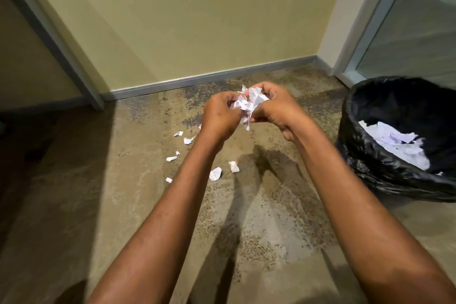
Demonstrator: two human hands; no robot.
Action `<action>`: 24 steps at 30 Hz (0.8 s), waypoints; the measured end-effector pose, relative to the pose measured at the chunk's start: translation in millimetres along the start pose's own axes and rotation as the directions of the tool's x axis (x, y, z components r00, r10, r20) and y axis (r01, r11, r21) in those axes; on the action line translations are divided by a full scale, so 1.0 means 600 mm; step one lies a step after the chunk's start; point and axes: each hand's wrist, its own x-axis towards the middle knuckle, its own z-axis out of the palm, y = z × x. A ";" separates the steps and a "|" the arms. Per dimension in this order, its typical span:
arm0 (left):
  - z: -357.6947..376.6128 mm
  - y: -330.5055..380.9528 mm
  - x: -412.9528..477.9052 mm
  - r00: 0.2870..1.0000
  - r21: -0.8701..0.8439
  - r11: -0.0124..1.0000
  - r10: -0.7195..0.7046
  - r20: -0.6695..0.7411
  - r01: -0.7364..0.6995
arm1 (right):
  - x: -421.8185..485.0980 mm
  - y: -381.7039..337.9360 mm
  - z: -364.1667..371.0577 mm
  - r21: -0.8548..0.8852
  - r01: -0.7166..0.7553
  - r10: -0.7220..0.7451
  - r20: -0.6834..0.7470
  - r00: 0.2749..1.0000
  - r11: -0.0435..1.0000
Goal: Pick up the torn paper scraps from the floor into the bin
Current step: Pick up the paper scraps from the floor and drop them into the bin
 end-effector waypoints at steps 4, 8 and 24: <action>0.034 0.084 -0.010 0.997 -0.038 0.997 0.074 0.037 -0.073 | -0.041 -0.059 -0.071 0.054 0.054 -0.051 -0.059 0.997 0.997; 0.086 0.165 -0.024 0.982 -0.098 0.985 0.154 0.109 -0.143 | -0.083 -0.097 -0.153 0.103 0.072 -0.056 -0.145 0.988 0.992; 0.368 0.288 -0.094 0.854 0.122 0.945 0.212 0.476 -0.303 | -0.187 -0.039 -0.423 -0.028 -0.201 0.164 -0.473 0.866 0.979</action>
